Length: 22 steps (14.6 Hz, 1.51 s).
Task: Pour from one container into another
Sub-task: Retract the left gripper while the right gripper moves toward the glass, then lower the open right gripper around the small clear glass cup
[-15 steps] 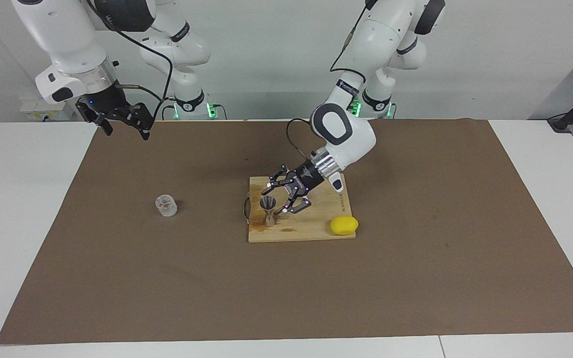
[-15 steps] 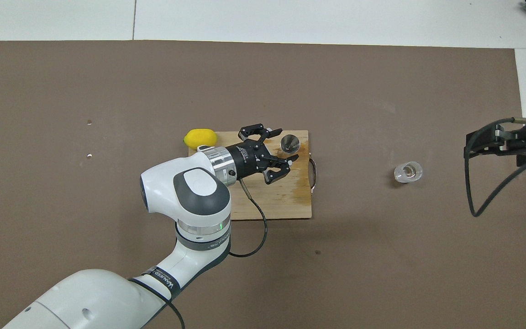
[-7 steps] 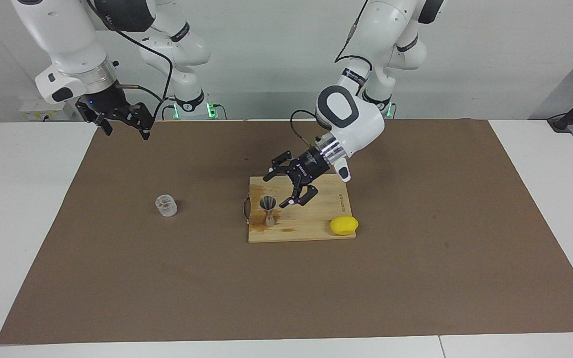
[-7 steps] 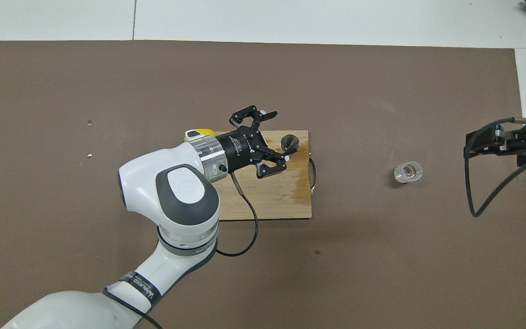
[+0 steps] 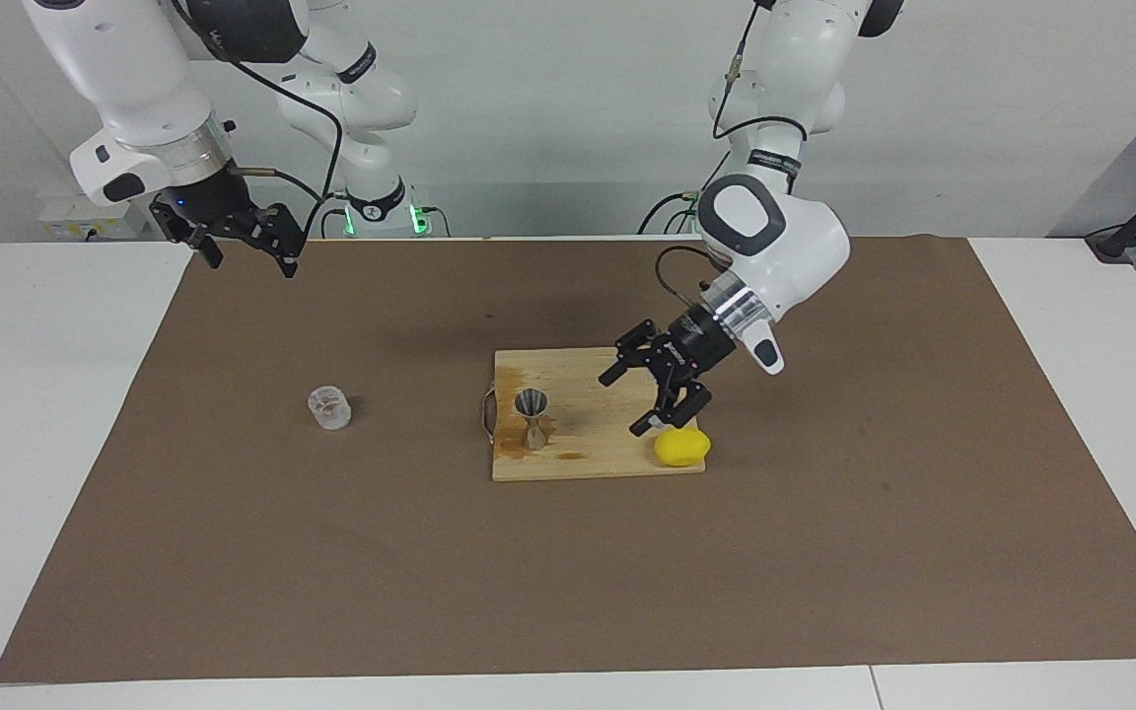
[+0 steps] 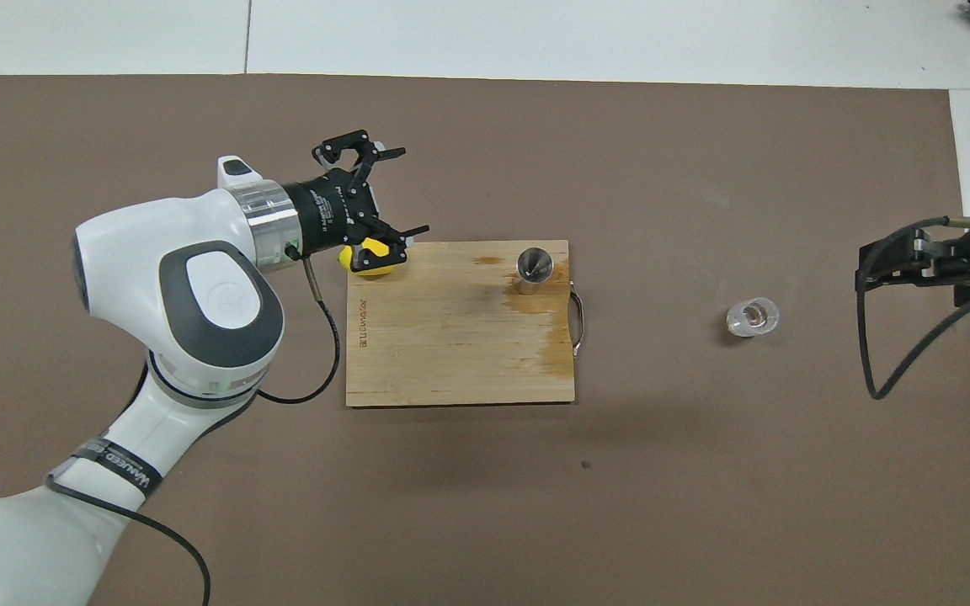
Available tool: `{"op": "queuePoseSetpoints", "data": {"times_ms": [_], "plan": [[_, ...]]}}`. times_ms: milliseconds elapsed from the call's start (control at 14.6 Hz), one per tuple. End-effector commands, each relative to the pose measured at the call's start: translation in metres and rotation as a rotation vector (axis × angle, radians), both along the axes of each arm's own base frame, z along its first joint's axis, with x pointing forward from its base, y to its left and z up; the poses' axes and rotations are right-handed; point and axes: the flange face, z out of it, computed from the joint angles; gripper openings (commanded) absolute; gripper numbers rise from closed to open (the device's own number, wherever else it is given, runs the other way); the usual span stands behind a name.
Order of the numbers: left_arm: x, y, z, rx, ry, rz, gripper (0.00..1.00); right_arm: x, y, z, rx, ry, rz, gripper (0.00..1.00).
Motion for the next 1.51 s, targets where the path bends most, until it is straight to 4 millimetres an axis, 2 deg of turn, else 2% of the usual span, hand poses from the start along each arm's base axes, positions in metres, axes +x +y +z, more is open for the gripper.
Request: {"op": "queuePoseSetpoints", "data": {"times_ms": [0,206,275,481,687,893,1100,1306,1443], "plan": [[0.012,0.039,0.018,0.157,-0.078,-0.045,1.0,-0.003,-0.001,0.0,0.006,-0.002,0.016,1.0],[0.024,0.065,0.038,0.383,-0.152,-0.132,1.0,0.0,0.0,-0.005,0.004,-0.049,-0.066,0.99],[0.025,0.067,0.045,0.465,-0.163,-0.205,1.0,0.001,0.0,-0.008,0.002,-0.049,-0.119,0.97],[0.026,0.09,0.056,0.751,-0.144,-0.434,1.0,0.003,-0.001,-0.018,-0.002,-0.05,-0.248,0.94],[0.021,0.118,0.067,0.844,-0.137,-0.675,1.0,0.007,0.0,-0.033,0.035,-0.044,-0.494,0.95],[0.012,0.139,0.088,0.892,-0.245,-1.01,1.0,0.01,0.002,-0.066,0.094,0.0,-0.667,0.95],[-0.001,0.149,0.1,0.98,-0.338,-1.29,1.0,0.008,-0.012,-0.105,0.119,0.023,-0.815,0.97],[-0.019,0.154,0.115,0.979,-0.372,-1.526,1.0,0.014,-0.049,-0.146,0.205,0.132,-0.94,1.0],[-0.036,0.16,0.131,0.959,-0.338,-1.571,1.0,0.017,-0.058,-0.17,0.226,0.181,-0.976,1.0]]}}
